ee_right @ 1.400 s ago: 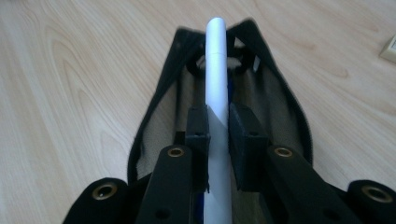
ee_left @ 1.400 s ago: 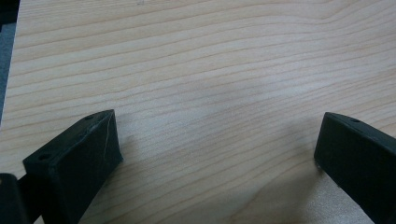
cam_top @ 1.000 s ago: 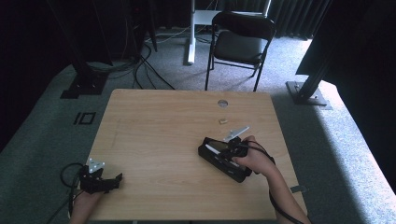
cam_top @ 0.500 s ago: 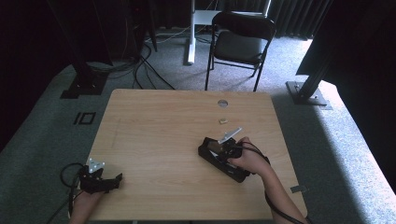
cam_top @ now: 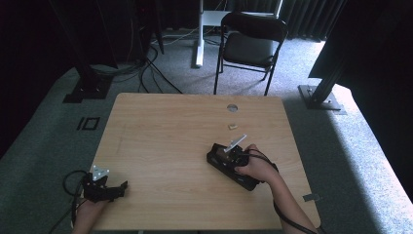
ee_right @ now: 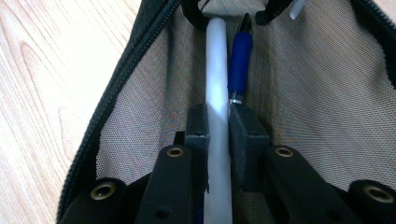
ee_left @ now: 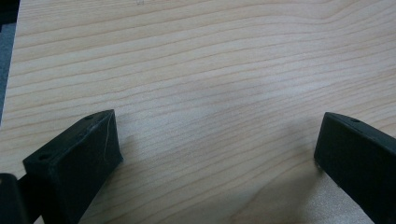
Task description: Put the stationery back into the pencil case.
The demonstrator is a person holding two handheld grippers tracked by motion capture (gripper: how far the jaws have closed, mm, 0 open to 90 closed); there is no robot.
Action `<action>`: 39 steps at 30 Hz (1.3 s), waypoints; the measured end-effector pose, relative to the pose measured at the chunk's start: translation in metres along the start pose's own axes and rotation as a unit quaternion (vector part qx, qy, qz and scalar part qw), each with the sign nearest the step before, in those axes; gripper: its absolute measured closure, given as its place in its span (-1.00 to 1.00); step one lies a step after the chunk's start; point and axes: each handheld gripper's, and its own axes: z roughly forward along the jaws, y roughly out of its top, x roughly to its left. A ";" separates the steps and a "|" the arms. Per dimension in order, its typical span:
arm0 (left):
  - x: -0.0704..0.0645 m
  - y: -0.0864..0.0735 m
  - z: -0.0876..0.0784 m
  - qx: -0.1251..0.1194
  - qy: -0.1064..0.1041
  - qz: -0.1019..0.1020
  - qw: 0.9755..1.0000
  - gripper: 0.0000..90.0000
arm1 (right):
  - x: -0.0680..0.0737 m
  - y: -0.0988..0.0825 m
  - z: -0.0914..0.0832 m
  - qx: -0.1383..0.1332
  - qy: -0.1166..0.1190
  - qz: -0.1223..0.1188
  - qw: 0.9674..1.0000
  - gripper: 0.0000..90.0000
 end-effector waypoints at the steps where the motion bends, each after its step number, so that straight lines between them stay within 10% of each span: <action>1: 0.000 0.000 0.000 0.000 0.000 0.000 1.000 -0.99 | 0.000 0.000 -0.001 -0.001 -0.001 -0.001 1.000 0.74; 18: 0.000 0.000 0.000 0.000 0.000 0.000 1.000 -0.99 | -0.003 0.004 -0.039 -0.070 0.013 0.004 0.997 0.67; 32: 0.000 0.000 0.000 0.000 0.000 0.000 1.000 -0.99 | -0.026 0.005 -0.072 -0.175 -0.017 0.058 0.983 0.58; 39: 0.000 0.000 0.000 0.000 0.000 0.000 1.000 -0.99 | -0.044 0.006 -0.067 -0.179 -0.048 0.086 0.979 0.47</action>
